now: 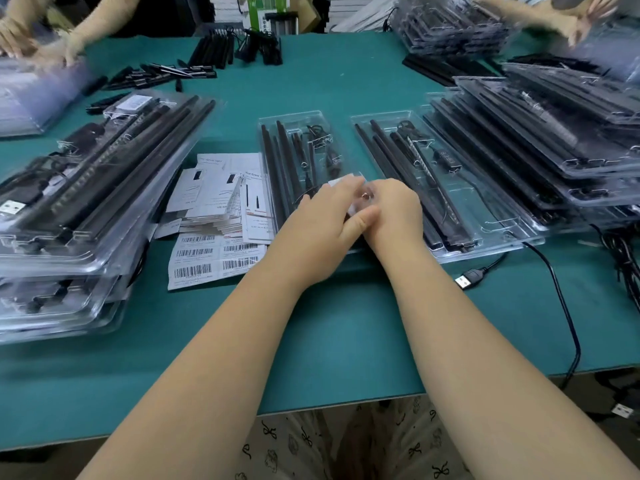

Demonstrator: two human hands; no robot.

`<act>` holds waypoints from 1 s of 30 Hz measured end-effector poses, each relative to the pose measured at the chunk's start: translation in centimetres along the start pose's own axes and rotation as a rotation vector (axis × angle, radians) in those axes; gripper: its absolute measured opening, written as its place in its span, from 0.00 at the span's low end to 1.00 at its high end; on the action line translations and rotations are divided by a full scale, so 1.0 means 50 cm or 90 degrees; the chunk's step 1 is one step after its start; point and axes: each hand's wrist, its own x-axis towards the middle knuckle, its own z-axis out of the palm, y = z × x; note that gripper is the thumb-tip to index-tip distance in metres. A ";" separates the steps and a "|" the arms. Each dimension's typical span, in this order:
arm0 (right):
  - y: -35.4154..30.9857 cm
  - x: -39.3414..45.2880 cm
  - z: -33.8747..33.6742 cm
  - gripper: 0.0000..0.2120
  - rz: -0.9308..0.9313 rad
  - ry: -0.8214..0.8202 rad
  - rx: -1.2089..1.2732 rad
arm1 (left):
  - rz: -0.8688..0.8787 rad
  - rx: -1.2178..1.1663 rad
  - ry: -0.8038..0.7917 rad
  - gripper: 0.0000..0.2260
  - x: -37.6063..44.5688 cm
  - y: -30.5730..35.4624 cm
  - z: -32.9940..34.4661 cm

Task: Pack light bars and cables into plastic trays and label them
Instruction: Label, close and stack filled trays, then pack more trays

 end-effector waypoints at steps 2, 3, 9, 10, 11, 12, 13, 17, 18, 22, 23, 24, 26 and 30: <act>-0.002 -0.003 -0.012 0.10 -0.007 -0.035 -0.022 | 0.008 0.013 -0.008 0.21 0.000 0.001 0.000; 0.000 -0.003 -0.019 0.13 -0.049 -0.073 -0.057 | 0.000 0.016 -0.014 0.22 0.000 0.001 -0.002; 0.017 -0.024 -0.060 0.12 -0.114 -0.287 0.015 | -0.028 -0.003 -0.026 0.24 -0.001 0.004 -0.006; 0.020 -0.026 -0.063 0.12 -0.104 -0.294 0.054 | -0.029 -0.010 -0.018 0.24 -0.002 0.004 -0.006; 0.021 -0.026 -0.063 0.13 -0.098 -0.302 0.066 | -0.030 -0.016 -0.012 0.24 -0.002 0.004 -0.007; 0.023 -0.025 -0.057 0.13 -0.134 -0.299 0.026 | -0.031 -0.017 -0.010 0.24 -0.001 0.004 -0.007; 0.024 -0.025 -0.051 0.14 -0.173 -0.290 -0.013 | -0.032 -0.013 -0.014 0.24 -0.001 0.005 -0.007; 0.022 -0.031 -0.039 0.05 -0.235 -0.194 -0.093 | -0.023 0.021 -0.035 0.25 -0.002 0.003 -0.011; 0.020 -0.028 -0.038 0.06 -0.214 -0.215 -0.104 | -0.025 0.010 -0.043 0.25 -0.003 0.000 -0.014; 0.016 -0.033 -0.057 0.13 -0.192 -0.205 -0.077 | -0.052 -0.074 -0.062 0.21 -0.006 -0.016 -0.024; 0.024 -0.034 -0.063 0.13 -0.181 -0.214 -0.014 | -0.057 -0.066 -0.071 0.21 -0.005 -0.019 -0.024; 0.034 -0.036 -0.068 0.12 -0.165 -0.235 0.060 | -0.060 -0.063 -0.080 0.21 -0.005 -0.022 -0.025; 0.043 -0.039 -0.077 0.07 -0.157 -0.290 0.108 | -0.073 -0.083 -0.102 0.21 -0.003 -0.032 -0.030; 0.040 -0.033 -0.061 0.09 -0.163 -0.297 0.058 | -0.121 -0.145 -0.132 0.24 0.000 -0.050 -0.045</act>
